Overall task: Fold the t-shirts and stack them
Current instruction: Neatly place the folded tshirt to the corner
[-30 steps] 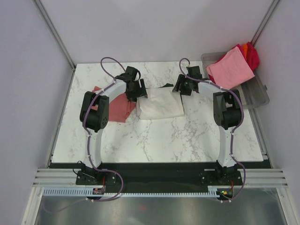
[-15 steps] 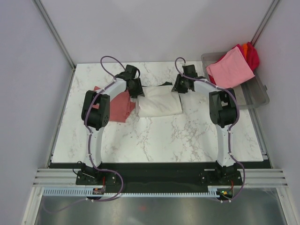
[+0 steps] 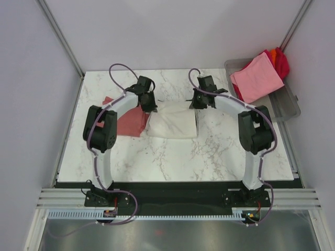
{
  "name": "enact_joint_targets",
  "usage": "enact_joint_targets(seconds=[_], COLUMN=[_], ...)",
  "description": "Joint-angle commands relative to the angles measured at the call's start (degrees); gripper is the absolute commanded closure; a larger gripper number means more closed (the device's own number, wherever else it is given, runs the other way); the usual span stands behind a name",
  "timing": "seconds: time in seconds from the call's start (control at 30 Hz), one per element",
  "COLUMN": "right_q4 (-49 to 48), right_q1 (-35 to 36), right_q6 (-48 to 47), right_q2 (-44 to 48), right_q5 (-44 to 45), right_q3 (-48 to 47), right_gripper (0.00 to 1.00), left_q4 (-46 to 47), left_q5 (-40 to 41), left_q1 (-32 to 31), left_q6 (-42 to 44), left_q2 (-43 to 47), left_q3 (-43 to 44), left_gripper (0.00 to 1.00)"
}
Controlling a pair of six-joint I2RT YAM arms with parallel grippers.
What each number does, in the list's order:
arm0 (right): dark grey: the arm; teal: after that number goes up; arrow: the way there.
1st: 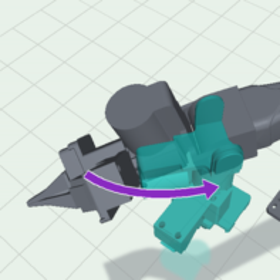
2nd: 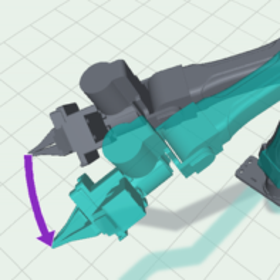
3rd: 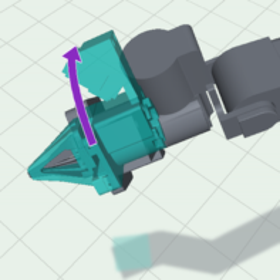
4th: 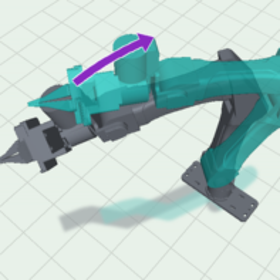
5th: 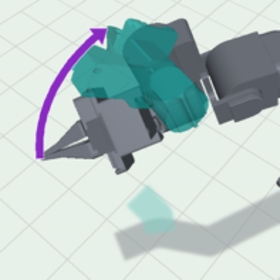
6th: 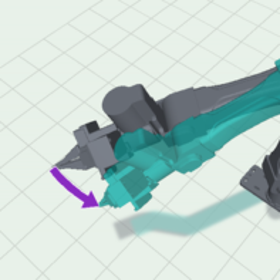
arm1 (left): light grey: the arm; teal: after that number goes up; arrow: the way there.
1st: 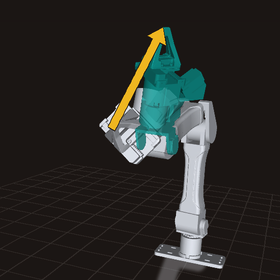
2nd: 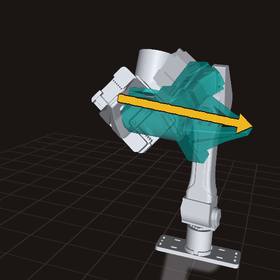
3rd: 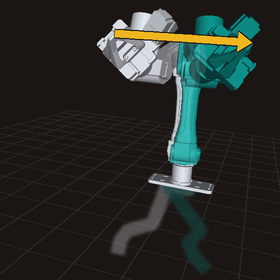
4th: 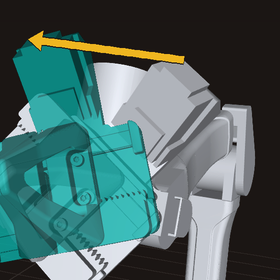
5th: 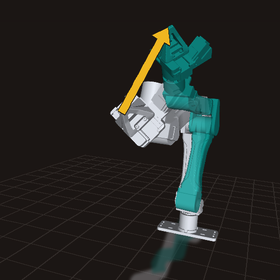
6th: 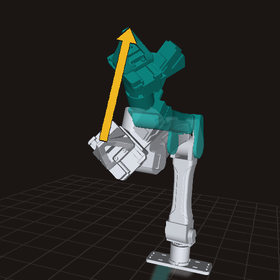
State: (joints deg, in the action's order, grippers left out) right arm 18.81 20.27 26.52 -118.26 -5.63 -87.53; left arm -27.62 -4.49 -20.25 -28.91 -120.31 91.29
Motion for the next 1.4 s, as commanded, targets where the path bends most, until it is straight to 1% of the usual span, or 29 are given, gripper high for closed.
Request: enact_joint_targets(seconds=[0.0,0.03,0.1,0.13,0.17,0.2,0.23,0.27,0.3,0.33,0.4,0.43,0.47,0.5,0.53,0.6,0.63,0.7,0.73,0.8,0.9,1.0,1.1,1.37], right_q4=[1.6,2.1,2.9,4.2,5.2,6.2,7.1,6.9,7.0,6.9,7.0,7.1,7.3,7.5,7.4,7.5,7.6,7.6,7.6,7.8,9.0,10.1,11.6,11.5], right_q1=[2.6,4.1,5.4,7.2,8.4,9.6,12.6,14.1,15.6,18.8,21.6,24.2,25.2,26.2,28.0,29.4,30.4,30.9,30.9,30.9,30.8,30.8,30.6,28.5], right_q6=[-1.4,-1.4,-0.9,-0.4,1.2,2.1,3.3,5.2,6.1,6.5,7.6,7.7,7.8,8.1,8.4,8.6,8.6,9.2,9.6,9.9,9.7,9.3,9.0,11.0], right_q2=[17.5,20.0,24.2,27.6,29.1,31.7,33.0,34.0,34.9,34.8,32.5,31.1,29.5,26.1,24.4,19.2,17.6,13.3,12.1,8.8,3.8,-1.2,-5.5,-11.9], right_q5=[1.7,2.4,2.6,3.1,3.8,4.5,5.3,6.5,7.1,8.0,9.1,9.2,9.3,9.5,9.8,10.2,10.3,10.3,10.3,10.3,10.4,9.8,10.4,7.9], right_q3=[5.9,7.6,11.0,11.7,12.4,12.5,12.7,13.3,13.2,11.8,9.5,6.4,4.7,2.7,-0.9,-5.0,-8.6,-11.8,-14.4,-18.0,-22.0,-29.2,-34.3,-38.2], right_gripper=[1.0,1.0,1.0,1.0,1.0,1.0,1.0,1.0,1.0,1.0,1.0,1.0,1.0,1.0,1.0,1.0,1.0,1.0,1.0,1.0,1.0,1.0,1.0,1.0], left_q4=[0.1,-0.1,-1.5,-2.7,-4.3,-5.9,-8.7,-9.8,-11.1,-13.3,-16.2,-18.9,-19.8,-20.5,-21.5,-23.6,-23.8,-23.9,-23.8,-24.2,-24.8,-25.5,-25.7,-26.3], left_q5=[3.3,3.9,4.3,4.4,6.0,6.6,7.6,10.0,10.9,11.2,12.9,14.1,15.6,16.3,17.3,19.6,20.2,20.8,20.7,20.1,19.7,18.0,17.5,17.9], left_q1=[-0.7,-0.7,-0.1,0.2,0.2,0.2,0.2,0.3,0.6,1.6,3.0,5.0,6.4,8.1,11.6,14.8,17.2,19.6,21.8,23.5,24.8,26.8,26.9,27.4], left_q6=[2.5,2.6,2.7,2.6,2.7,2.7,2.6,2.4,2.2,2.2,2.6,2.9,3.5,3.7,3.7,4.6,4.7,4.9,4.7,4.9,5.3,4.9,5.0,5.3], left_q2=[13.7,19.0,24.3,26.8,31.5,33.7,35.8,40.2,41.9,43.6,46.5,46.9,47.3,47.2,46.9,45.0,44.1,42.1,39.7,35.5,32.5,29.3,26.1,19.3], left_q3=[-9.7,-11.7,-16.5,-17.4,-17.9,-18.5,-18.8,-19.0,-19.2,-19.0,-17.3,-16.5,-15.8,-14.6,-13.9,-11.8,-11.3,-9.1,-8.4,-5.1,-1.7,0.9,3.0,6.4], left_gripper=[0.98,0.98,0.98,0.98,0.98,0.98,0.98,0.98,0.98,0.98,0.98,0.98,0.98,0.98,0.98,0.98,0.98,0.98,0.98,0.98,0.98,0.98,0.98,0.98])
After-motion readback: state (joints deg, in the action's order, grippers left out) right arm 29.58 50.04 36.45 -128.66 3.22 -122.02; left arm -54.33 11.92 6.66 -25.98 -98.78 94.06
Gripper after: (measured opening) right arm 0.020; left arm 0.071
